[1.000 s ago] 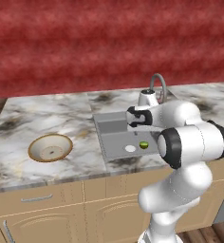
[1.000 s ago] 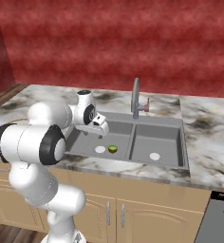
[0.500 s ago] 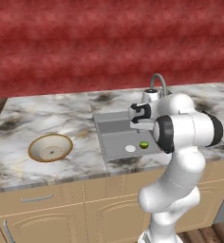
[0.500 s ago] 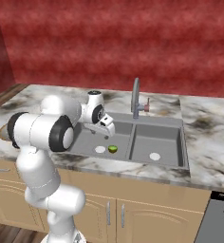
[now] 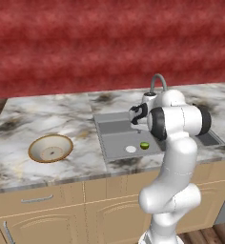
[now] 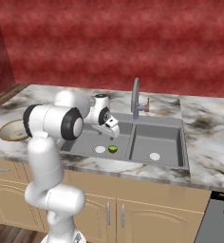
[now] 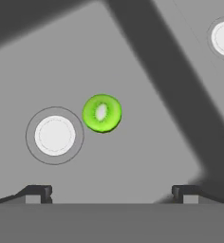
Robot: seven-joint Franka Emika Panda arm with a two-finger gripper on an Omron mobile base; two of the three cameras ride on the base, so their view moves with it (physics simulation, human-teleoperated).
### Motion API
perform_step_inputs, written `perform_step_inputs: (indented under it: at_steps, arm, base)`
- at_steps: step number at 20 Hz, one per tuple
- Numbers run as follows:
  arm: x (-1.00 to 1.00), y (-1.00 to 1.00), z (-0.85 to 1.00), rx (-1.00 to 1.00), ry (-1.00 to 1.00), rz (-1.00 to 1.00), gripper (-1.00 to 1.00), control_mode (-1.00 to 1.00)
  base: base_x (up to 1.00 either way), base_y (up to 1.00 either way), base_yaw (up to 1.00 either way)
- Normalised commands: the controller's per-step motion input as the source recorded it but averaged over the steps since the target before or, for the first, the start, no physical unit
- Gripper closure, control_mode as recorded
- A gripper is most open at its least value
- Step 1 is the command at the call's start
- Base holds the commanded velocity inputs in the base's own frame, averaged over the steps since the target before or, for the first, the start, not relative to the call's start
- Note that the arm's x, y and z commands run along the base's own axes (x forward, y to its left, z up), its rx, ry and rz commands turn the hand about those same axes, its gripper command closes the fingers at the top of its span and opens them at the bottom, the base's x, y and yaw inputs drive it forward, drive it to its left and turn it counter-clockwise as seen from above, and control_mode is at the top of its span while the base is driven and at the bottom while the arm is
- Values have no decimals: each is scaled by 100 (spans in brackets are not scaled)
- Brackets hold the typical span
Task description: Pick the mangos from the cabinet and place them in one bowl. Pick the kiwi from the sink and place it in the other bowl.
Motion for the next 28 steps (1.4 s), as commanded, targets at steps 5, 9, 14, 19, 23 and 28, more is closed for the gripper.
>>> perform_step_inputs:
  at_steps: [5,9,14,19,23,28]
  arm:
    - [27,0,-17,0,0,-6,-100,-100]
    - [50,-9,-28,0,0,-5,-100,-100]
    - [61,-8,-30,0,4,-6,-100,-100]
    - [24,-10,-28,0,2,-7,-100,-100]
    - [3,-17,-29,0,1,-8,-100,-100]
    - [12,-11,-29,0,0,-6,-100,-100]
  base:
    - [0,0,0]
    - [0,0,0]
    - [0,0,0]
    - [0,0,0]
    - [0,0,0]
    - [0,0,0]
